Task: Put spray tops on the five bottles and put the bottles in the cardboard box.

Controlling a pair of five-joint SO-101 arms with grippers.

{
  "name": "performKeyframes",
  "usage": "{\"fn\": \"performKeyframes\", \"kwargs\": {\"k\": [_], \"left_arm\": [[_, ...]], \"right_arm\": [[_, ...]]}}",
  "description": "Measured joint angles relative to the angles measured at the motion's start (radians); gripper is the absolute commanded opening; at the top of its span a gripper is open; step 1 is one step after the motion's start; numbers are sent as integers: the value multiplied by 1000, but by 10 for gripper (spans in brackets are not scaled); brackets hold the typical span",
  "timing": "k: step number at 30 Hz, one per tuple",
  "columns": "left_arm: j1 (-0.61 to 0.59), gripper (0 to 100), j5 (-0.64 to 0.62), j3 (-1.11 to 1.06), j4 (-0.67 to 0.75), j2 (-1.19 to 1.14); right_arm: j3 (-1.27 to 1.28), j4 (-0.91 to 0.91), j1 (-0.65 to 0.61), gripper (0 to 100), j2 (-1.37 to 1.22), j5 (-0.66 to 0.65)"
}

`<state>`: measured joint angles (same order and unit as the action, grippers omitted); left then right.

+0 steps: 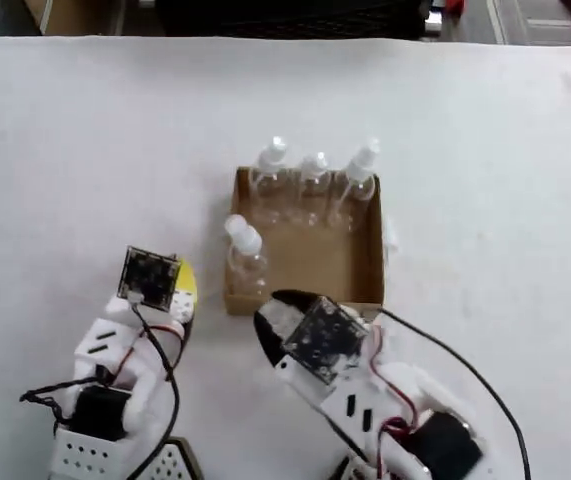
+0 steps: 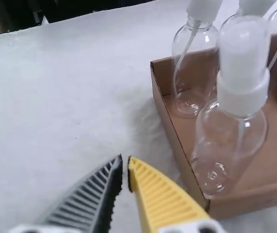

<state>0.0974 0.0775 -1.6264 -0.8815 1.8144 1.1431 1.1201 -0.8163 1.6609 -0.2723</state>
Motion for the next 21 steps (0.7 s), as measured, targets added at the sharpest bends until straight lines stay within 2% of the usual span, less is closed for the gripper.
{"fn": "performKeyframes", "kwargs": {"k": [3, 6, 11, 17, 21], "left_arm": [[-3, 24, 8, 0, 0, 0], [-32, 24, 8, 0, 0, 0], [-55, 24, 8, 0, 0, 0], [-57, 24, 8, 0, 0, 0], [-54, 24, 8, -2, 11, 0]], "right_arm": [[-101, 34, 83, 17, 20, 0], [-123, 15, 226, 17, 21, 2], [-23, -160, 427, 17, 21, 2], [207, -399, 517, 17, 17, 8], [341, -517, 523, 17, 0, 101]]}}
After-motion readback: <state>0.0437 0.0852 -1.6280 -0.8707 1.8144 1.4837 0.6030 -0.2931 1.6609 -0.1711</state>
